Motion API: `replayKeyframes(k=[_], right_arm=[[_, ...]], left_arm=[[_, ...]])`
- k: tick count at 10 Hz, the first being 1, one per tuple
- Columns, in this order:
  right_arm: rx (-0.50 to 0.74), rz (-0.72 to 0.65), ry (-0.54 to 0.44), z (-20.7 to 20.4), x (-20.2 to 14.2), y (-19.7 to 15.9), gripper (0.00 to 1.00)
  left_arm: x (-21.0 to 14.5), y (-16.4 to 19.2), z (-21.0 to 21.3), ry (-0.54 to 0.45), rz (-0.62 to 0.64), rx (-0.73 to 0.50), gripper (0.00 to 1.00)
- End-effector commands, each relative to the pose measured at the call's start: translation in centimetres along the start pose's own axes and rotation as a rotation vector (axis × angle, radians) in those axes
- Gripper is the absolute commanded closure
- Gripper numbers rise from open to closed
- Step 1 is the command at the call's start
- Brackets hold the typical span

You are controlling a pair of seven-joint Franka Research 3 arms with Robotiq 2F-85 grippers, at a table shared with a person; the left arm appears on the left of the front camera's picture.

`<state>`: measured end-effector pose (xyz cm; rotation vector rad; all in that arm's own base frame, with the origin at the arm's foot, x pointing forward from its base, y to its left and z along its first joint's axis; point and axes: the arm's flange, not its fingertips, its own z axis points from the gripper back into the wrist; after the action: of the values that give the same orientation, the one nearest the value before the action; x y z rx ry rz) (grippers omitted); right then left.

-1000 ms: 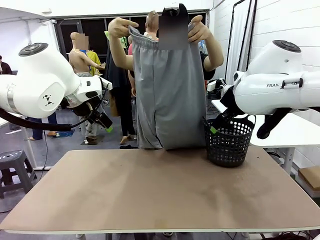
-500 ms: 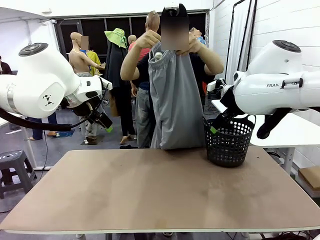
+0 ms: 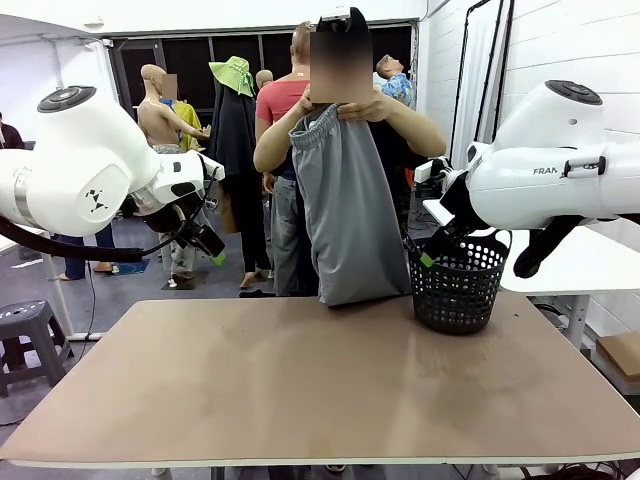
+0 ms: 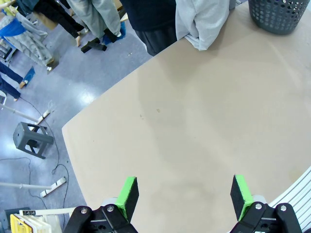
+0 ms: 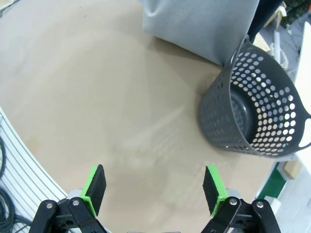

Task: Fold the training pants.
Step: Grab both ends of the Training pants handed by a person.

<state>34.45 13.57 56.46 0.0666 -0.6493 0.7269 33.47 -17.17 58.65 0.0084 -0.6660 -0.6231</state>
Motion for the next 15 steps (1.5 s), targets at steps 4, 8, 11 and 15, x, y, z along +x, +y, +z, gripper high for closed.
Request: replayKeyframes(k=[4,8,11,15], right_arm=[[-0.002,0.001,-0.005,0.01,0.06,-0.03,0.00],[-0.002,0.001,-0.005,0.01,0.06,-0.03,0.00],[-0.002,0.001,-0.005,0.01,0.06,-0.03,0.00],[-0.002,0.001,-0.005,0.01,0.06,-0.03,0.00]], left_arm=[[0.03,-0.07,0.06,-0.002,-0.001,-0.002,0.00],[0.03,-0.07,0.06,-0.002,-0.001,-0.002,0.00],[0.03,-0.07,0.06,-0.002,-0.001,-0.002,0.00],[0.03,-0.07,0.06,-0.002,-0.001,-0.002,0.00]])
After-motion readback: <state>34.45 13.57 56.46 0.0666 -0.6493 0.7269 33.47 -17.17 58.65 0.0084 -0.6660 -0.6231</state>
